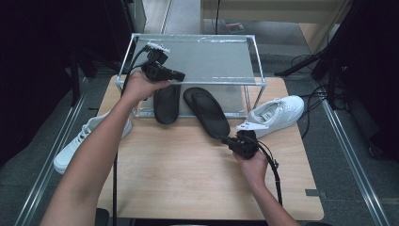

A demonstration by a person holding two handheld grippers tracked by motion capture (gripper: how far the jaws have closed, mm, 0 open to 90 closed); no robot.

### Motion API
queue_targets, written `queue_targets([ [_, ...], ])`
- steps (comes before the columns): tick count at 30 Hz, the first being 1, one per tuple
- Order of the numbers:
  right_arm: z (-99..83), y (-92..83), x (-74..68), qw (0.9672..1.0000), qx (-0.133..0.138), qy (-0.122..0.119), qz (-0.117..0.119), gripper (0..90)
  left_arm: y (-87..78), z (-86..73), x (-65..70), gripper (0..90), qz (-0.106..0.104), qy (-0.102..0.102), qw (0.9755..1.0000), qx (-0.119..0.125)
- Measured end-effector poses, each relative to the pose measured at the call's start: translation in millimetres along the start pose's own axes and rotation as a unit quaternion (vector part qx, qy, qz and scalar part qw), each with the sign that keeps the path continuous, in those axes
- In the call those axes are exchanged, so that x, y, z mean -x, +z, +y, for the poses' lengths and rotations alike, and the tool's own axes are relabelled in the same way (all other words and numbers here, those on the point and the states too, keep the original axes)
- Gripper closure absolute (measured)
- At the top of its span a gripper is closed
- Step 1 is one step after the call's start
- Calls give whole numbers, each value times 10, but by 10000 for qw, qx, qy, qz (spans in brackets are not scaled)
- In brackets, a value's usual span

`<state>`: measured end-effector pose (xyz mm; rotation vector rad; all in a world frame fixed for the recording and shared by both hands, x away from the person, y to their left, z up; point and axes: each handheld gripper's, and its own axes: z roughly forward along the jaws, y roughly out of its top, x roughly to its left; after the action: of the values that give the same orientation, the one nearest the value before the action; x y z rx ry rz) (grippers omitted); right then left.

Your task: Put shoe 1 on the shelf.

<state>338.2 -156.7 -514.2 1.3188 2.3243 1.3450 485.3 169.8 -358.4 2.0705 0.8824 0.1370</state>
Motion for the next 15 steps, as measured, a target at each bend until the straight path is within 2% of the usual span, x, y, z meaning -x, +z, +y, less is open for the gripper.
queue_targets([
  [8, -48, 21, 157, 9997, -71, 136, -194, 900, 1, 0, -6, 855, -20, -3, 10000, 3],
  [9, -46, 27, 160, 9996, -75, 191, -196, 900, 0, 0, -6, 855, -18, 6, 10000, -1],
  [12, -32, 52, 157, 9997, -53, 149, -188, 900, 0, -1, -12, 855, -34, -6, 10000, 0],
  [15, -22, 74, 170, 9995, 24, 323, -61, 900, 1, 0, -9, 854, -28, -7, 10000, 4],
])
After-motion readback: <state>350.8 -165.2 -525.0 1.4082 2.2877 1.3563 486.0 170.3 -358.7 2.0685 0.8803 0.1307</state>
